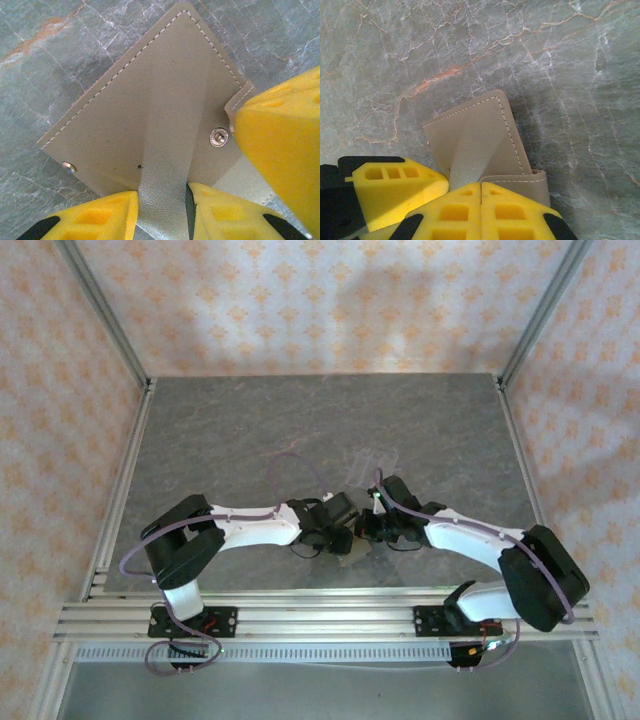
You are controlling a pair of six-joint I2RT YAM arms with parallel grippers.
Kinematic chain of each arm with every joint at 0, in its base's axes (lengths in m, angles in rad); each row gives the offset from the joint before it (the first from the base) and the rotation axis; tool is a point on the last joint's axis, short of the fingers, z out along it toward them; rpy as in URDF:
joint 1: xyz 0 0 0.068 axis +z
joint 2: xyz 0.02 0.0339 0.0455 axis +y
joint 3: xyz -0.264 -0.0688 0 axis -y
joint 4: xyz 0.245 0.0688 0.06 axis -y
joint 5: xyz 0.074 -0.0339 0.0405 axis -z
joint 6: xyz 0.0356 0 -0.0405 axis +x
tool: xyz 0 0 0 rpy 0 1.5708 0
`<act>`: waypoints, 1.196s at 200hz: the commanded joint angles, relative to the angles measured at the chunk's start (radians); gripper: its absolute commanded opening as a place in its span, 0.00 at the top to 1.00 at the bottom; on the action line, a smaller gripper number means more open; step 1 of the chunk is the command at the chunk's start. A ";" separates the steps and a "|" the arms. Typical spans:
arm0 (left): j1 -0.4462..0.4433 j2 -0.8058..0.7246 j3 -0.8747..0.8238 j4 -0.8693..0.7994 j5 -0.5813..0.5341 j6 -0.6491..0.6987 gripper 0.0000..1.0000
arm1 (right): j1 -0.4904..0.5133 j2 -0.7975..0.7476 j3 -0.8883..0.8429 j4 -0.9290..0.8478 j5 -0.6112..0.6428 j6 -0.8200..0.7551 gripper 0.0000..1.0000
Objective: Put the credit cards into the card holder
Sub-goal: Close the button on the card holder.
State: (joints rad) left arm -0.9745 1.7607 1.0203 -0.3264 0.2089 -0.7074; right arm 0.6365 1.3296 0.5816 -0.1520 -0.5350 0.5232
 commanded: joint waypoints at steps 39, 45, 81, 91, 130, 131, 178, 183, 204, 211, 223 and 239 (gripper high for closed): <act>0.004 0.026 -0.028 -0.023 -0.043 -0.003 0.68 | 0.028 0.060 0.009 0.072 -0.047 0.018 1.00; 0.004 0.026 -0.029 -0.022 -0.043 -0.003 0.68 | 0.029 0.062 0.009 0.072 -0.045 0.018 1.00; 0.004 0.023 -0.027 -0.027 -0.046 -0.001 0.68 | 0.038 0.076 0.002 0.047 -0.026 0.018 1.00; 0.004 0.024 -0.026 -0.028 -0.048 -0.001 0.68 | 0.043 0.078 -0.004 0.049 -0.028 0.020 1.00; 0.005 0.034 -0.018 -0.024 -0.045 -0.001 0.68 | 0.055 0.053 -0.029 0.075 -0.045 0.043 1.00; 0.004 0.034 -0.018 -0.024 -0.045 -0.001 0.68 | 0.055 0.050 -0.030 0.073 -0.045 0.043 1.00; 0.005 0.039 -0.016 -0.019 -0.046 -0.001 0.68 | 0.058 0.036 -0.054 0.092 -0.066 0.058 1.00; 0.005 0.040 -0.017 -0.019 -0.045 -0.001 0.68 | 0.058 0.038 -0.057 0.094 -0.069 0.060 1.00; 0.005 0.044 -0.016 -0.016 -0.045 -0.002 0.68 | 0.061 0.056 -0.063 0.112 -0.083 0.067 1.00; 0.004 0.043 -0.017 -0.015 -0.045 -0.003 0.68 | 0.063 0.065 -0.066 0.123 -0.091 0.071 1.00; 0.004 0.045 -0.015 -0.014 -0.043 -0.003 0.68 | 0.067 0.080 -0.066 0.127 -0.086 0.074 1.00; 0.005 0.045 -0.012 -0.014 -0.043 -0.003 0.68 | 0.071 0.109 -0.065 0.116 -0.065 0.076 1.00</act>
State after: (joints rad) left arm -0.9745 1.7607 1.0187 -0.3286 0.2085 -0.7067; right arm 0.6540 1.3804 0.5423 -0.0254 -0.5312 0.5873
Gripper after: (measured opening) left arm 0.323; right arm 0.044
